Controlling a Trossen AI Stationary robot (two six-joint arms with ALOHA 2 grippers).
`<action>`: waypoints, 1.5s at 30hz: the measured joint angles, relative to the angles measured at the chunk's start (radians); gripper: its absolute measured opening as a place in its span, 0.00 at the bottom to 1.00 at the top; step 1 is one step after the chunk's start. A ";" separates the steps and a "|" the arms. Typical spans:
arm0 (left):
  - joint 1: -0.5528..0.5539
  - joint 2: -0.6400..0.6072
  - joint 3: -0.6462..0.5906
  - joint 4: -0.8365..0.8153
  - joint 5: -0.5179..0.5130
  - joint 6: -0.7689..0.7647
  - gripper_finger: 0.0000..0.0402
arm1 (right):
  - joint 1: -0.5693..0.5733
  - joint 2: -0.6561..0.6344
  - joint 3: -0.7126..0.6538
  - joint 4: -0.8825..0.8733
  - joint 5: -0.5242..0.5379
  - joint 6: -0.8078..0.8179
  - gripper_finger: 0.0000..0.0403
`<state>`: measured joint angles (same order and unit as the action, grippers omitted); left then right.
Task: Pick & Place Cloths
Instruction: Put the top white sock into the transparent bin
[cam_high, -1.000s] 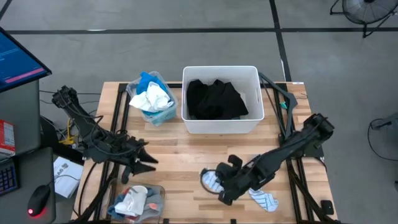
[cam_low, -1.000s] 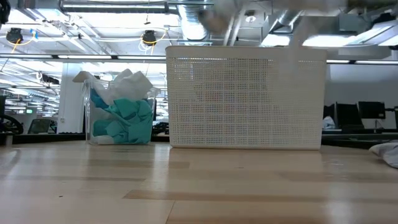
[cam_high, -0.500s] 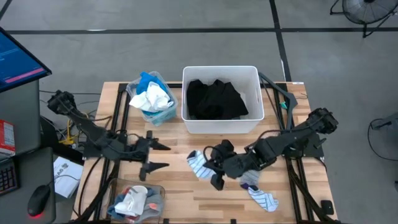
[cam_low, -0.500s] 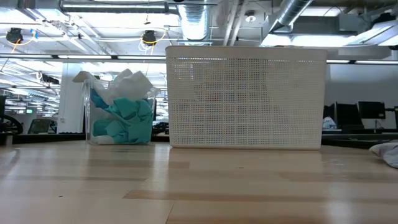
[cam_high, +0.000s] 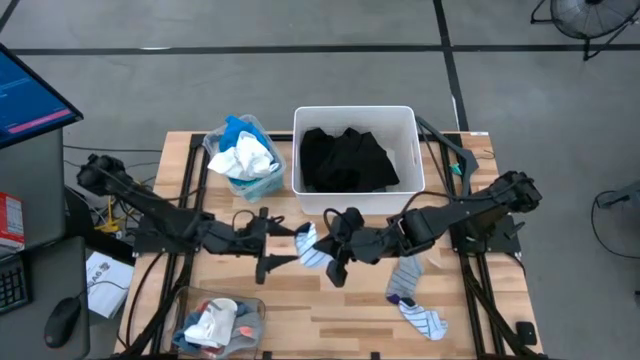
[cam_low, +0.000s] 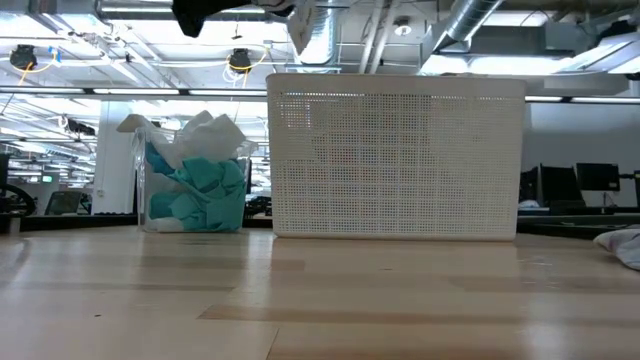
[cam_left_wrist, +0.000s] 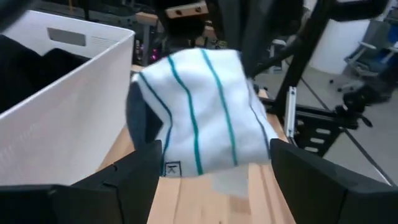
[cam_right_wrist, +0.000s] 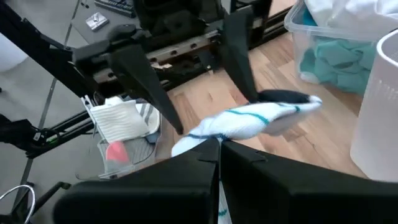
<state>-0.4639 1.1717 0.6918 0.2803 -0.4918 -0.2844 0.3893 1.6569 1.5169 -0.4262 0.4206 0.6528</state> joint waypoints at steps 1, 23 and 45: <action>0.008 0.005 0.000 0.011 0.000 0.000 0.70 | -0.001 0.000 0.000 0.004 0.000 -0.002 0.00; 0.140 0.066 0.000 0.165 0.205 -0.072 0.47 | -0.026 0.000 0.000 0.077 0.000 -0.054 0.00; -0.284 -0.297 0.001 -0.211 0.639 -0.717 0.00 | 0.102 -0.184 0.000 0.059 -0.109 -0.061 0.14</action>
<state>-0.7482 0.8752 0.6930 0.0690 0.1469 -1.0015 0.4916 1.4730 1.5169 -0.3669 0.3120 0.5922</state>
